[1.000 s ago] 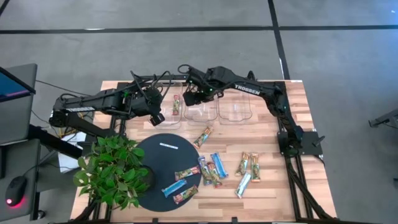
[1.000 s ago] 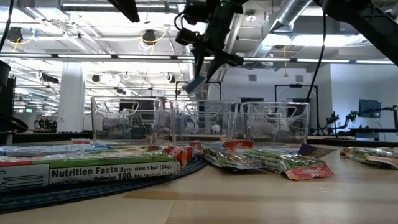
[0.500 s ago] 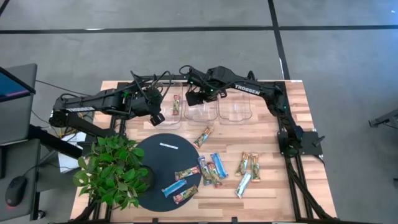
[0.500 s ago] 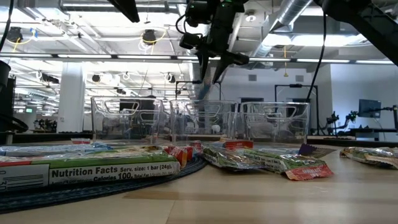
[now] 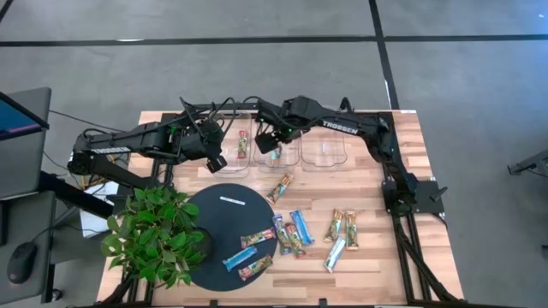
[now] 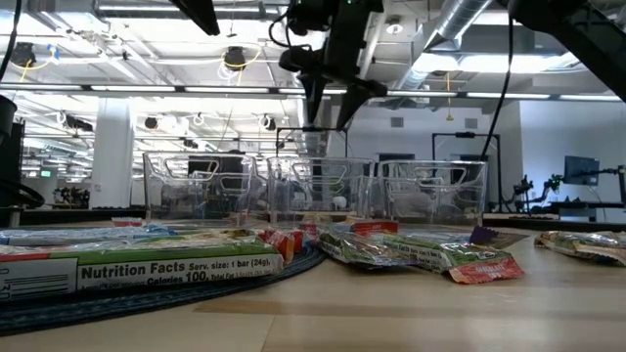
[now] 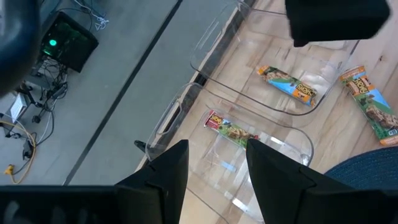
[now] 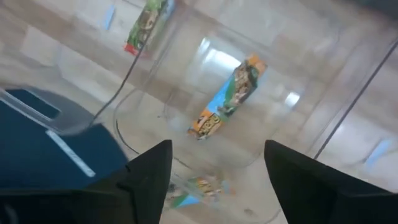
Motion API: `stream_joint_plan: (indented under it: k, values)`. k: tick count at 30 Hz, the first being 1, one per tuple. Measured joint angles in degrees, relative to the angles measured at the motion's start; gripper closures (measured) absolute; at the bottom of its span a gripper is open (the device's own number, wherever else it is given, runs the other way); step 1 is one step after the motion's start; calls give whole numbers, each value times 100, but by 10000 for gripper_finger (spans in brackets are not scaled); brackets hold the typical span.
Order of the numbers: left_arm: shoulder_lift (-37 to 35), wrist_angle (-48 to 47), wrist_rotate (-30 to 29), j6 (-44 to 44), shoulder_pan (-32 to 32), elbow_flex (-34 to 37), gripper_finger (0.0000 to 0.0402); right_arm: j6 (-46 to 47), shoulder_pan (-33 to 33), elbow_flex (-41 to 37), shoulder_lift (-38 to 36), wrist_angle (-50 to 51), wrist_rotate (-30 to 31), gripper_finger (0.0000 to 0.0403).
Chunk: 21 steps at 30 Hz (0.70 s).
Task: Pick and place Granola Bars by type
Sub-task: Put the yellow granola bar into the middle transparent bin
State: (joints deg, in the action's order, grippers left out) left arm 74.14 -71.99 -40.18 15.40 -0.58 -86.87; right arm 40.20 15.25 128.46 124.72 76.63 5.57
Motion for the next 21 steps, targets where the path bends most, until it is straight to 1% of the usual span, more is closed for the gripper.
stream_joint_plan:
  k: [5,9,13,16,18,21]
  values:
    - [-1,0,2,6,2,0,245,-790,-293,0,-12,-42,614,154]
    - [1,2,26,49,2,0,245,-1550,-585,0,-71,-226,913,154]
    - [0,5,28,161,1,0,245,-2423,-904,0,-163,-445,966,154]
    - [0,56,28,185,2,0,245,-2927,-1139,0,-203,-419,962,154]
    - [0,152,31,211,0,0,245,-3127,-1274,0,-197,-253,959,154]
    - [1,262,117,338,2,0,245,-3163,-1434,0,-196,190,1010,154]
